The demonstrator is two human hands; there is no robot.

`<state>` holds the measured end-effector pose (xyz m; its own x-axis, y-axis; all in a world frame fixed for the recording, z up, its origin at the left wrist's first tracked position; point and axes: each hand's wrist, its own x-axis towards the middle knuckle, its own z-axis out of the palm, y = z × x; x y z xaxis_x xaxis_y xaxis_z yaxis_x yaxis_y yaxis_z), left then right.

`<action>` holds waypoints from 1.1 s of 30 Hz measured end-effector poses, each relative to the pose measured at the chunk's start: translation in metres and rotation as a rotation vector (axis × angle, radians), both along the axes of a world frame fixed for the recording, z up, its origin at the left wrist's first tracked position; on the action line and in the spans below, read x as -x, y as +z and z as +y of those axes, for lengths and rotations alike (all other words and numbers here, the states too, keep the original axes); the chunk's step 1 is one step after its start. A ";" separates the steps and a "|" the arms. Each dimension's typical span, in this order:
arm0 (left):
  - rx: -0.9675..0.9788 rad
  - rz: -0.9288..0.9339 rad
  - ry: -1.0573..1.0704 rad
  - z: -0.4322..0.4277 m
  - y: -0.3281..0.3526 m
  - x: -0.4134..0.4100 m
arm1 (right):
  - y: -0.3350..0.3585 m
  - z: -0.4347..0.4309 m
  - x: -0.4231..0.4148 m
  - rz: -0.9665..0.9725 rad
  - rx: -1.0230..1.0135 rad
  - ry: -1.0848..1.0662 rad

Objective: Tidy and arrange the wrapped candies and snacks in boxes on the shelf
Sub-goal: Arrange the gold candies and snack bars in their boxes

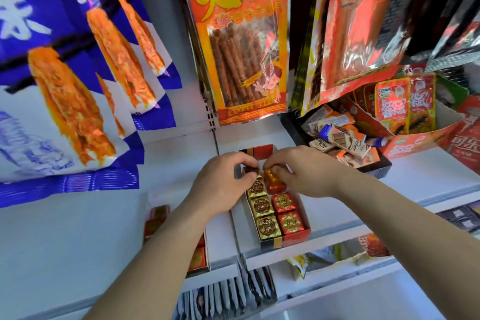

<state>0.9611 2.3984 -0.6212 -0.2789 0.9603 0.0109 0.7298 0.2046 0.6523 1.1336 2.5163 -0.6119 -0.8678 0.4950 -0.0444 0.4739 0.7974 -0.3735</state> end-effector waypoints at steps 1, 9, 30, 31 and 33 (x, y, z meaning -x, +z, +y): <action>-0.001 -0.006 0.000 -0.001 -0.001 -0.001 | 0.001 -0.002 0.000 -0.030 -0.003 0.004; -0.011 0.060 -0.003 -0.009 0.000 -0.009 | 0.010 -0.012 -0.007 -0.025 0.036 -0.013; 0.157 -0.025 0.408 -0.176 0.009 0.034 | -0.024 -0.108 0.033 0.223 0.290 -0.429; 0.145 0.000 0.408 -0.176 0.012 0.034 | -0.024 -0.111 0.039 0.222 0.297 -0.420; 0.100 0.080 0.409 -0.174 0.017 0.032 | -0.021 -0.113 0.046 0.181 0.297 -0.398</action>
<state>0.9287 2.2248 -0.6044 -0.6389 0.7682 -0.0397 0.6232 0.5472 0.5588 1.0875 2.4035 -0.6333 -0.6224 0.7763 -0.0999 0.6254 0.4164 -0.6599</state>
